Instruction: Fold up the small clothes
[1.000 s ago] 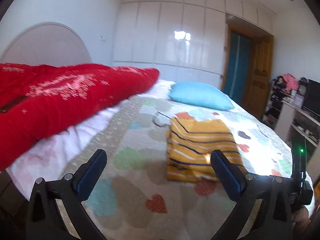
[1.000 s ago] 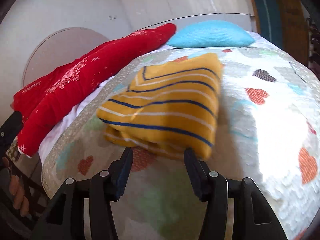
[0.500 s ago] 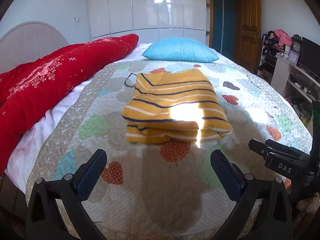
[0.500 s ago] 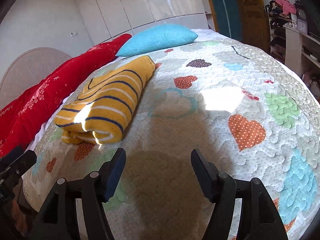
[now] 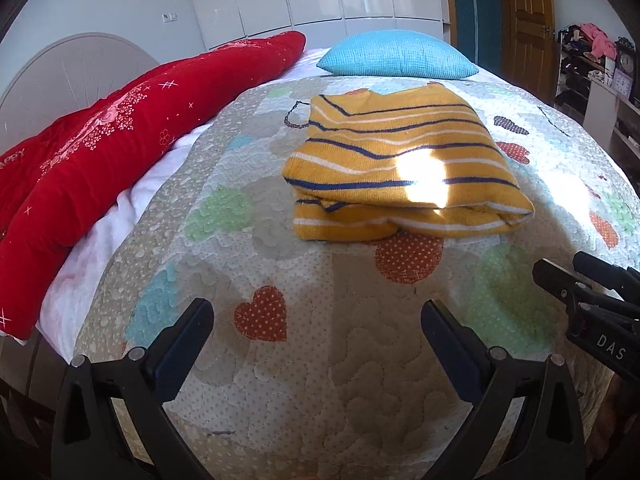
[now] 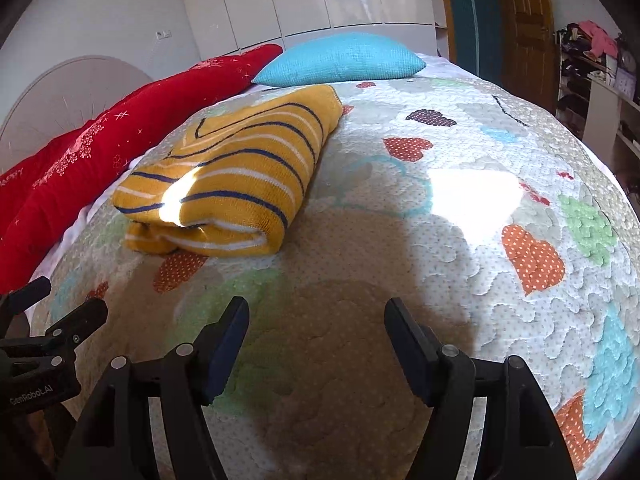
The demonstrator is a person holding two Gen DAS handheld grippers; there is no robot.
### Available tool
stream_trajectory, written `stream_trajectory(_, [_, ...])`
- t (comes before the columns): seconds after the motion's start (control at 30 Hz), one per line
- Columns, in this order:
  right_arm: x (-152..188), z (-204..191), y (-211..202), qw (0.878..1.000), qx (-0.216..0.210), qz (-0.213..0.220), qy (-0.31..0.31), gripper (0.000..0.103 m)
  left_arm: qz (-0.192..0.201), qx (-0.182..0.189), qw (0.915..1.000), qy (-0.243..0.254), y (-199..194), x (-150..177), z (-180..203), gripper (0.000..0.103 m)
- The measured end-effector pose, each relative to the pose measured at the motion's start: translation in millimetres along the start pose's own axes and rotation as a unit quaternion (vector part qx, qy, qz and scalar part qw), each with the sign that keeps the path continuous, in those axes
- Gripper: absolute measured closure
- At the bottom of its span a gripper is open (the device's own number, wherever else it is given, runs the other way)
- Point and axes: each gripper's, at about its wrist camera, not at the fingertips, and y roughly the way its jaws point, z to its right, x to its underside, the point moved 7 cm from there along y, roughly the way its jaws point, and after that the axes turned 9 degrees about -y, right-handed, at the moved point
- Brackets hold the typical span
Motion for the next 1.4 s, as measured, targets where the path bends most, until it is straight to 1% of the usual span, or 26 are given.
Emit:
stream_trajectory(0.27, [-0.6, -5.1, 7.0, 1.000, 0.003, -0.012, -0.006, 0.025, -0.024, 0.007, 0.9995, -0.018, 13.1, 6.0, -11.2, 0.000])
stream_trajectory(0.43, [-1.1, -7.3, 8.0, 1.000, 0.003, -0.012, -0.010, 0.024, -0.031, 0.005, 0.9993, -0.022, 16.6, 7.5, -14.3, 0.000])
stream_trajectory(0.77, [0.5, -7.0, 9.0, 1.000, 0.002, -0.012, -0.011, 0.023, -0.040, 0.002, 0.9991, -0.014, 20.4, 11.7, -10.9, 0.000])
stream_trajectory(0.97, [1.1, -7.1, 9.8, 1.000, 0.002, -0.012, -0.013, 0.022, -0.042, 0.006, 0.9991, -0.007, 20.1, 14.5, -7.6, 0.000])
stream_trajectory(1.4, [2.6, -8.0, 13.7, 1.000, 0.007, -0.013, -0.022, 0.018, -0.061, 0.015, 0.9980, -0.007, 26.9, 22.3, -4.7, 0.000])
